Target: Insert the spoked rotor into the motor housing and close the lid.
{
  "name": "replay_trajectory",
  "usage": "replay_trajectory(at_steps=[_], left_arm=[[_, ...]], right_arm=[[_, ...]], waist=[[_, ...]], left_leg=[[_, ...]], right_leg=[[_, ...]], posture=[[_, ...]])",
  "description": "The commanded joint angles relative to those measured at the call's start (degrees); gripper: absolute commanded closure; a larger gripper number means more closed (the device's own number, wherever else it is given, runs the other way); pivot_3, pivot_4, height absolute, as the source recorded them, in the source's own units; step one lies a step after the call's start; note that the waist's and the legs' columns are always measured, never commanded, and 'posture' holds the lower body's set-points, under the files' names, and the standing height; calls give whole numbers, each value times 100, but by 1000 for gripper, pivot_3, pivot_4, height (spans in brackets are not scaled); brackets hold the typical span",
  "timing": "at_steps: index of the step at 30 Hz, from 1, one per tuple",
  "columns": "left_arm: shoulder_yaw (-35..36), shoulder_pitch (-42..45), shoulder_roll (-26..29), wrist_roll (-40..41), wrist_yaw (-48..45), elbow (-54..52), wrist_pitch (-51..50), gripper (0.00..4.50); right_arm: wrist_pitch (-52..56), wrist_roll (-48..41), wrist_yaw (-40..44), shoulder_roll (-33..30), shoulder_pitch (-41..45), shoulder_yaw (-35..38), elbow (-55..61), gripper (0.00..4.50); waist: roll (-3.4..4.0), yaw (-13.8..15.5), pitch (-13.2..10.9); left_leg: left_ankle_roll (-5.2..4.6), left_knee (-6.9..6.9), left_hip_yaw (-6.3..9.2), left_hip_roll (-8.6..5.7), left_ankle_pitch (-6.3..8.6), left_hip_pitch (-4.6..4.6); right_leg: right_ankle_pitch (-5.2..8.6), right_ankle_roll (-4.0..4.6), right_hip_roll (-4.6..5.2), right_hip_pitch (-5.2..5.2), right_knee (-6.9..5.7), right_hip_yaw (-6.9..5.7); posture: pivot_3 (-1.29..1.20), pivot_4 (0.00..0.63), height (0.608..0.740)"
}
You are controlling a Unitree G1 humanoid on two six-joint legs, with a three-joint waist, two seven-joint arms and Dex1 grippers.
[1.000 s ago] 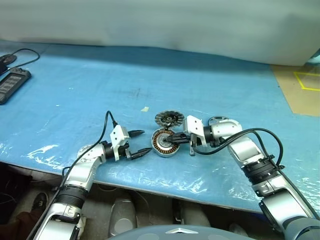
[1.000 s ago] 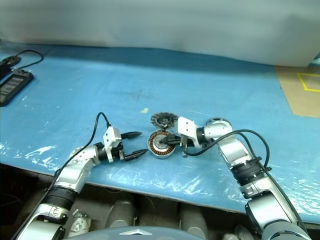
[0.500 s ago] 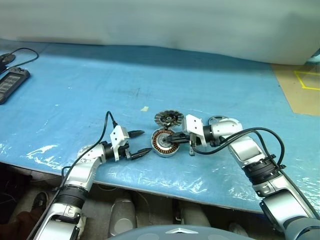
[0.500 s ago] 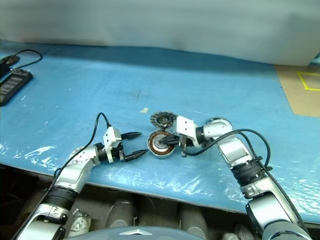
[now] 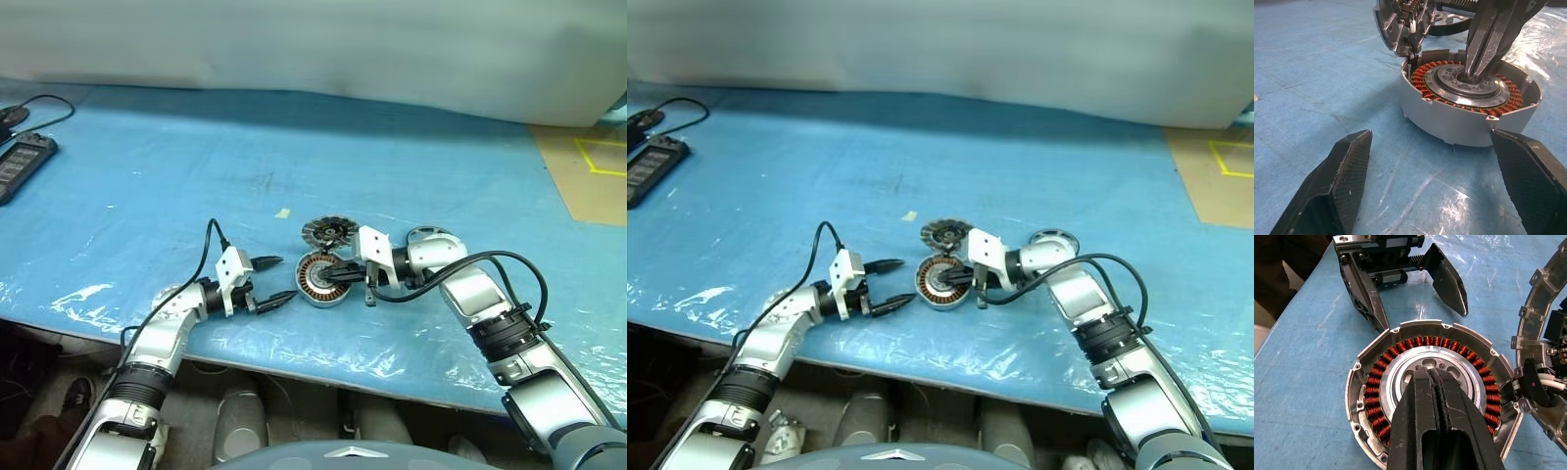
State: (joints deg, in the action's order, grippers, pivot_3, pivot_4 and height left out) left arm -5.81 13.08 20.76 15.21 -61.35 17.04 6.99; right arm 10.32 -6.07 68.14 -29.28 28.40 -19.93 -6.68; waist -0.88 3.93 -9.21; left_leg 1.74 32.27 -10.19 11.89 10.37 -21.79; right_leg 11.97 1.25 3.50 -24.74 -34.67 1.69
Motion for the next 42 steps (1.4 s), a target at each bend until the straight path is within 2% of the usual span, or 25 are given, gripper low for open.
replay_trajectory(at_steps=[1,6,10,19,26,33,42], left_arm=[[23,-6,0,29,10,-122,91,415],[42,36,18,49,-1,-108,78,415],[289,111,-124,557,75,-432,-353,415],[259,148,50,535,-50,-457,-433,415],[266,-9,75,515,-133,-377,-287,415],[245,206,42,460,-184,-122,-148,415],[200,307,-43,401,-193,-17,-70,415]], right_arm=[[-237,372,43,-167,-66,-228,-361,4477],[-456,417,-13,-110,-156,-247,-687,4477],[-609,233,-71,-49,-113,-40,-605,4477],[21,-659,-2,-36,-223,525,307,4477],[496,-1026,-80,-394,-643,965,1025,4477],[152,-709,-219,-561,-794,999,565,4477],[2,-737,-279,-455,-682,1012,367,4477]], waist=[[0,0,0],[-1,-1,1],[-1,-1,1],[0,1,0],[0,9,0],[-1,3,-1],[-1,4,-1]], left_leg=[[0,1,0,0,0,1],[0,0,0,0,0,29],[0,0,1,0,1,49],[0,-4,1,0,1,20],[1,-2,1,2,0,-10],[1,-1,1,1,1,-7],[1,0,1,2,0,-10]], right_leg=[[0,0,0,2,0,0],[1,0,1,31,3,0],[3,-2,5,50,2,2],[4,3,1,27,11,-2],[5,4,-3,-8,3,-4],[5,4,-2,-7,0,-2],[6,6,-4,-8,0,-4]], posture=[[0,150,740],[0,150,740],[0,150,740],[0,150,740],[0,150,740],[0,150,740],[0,150,740]])
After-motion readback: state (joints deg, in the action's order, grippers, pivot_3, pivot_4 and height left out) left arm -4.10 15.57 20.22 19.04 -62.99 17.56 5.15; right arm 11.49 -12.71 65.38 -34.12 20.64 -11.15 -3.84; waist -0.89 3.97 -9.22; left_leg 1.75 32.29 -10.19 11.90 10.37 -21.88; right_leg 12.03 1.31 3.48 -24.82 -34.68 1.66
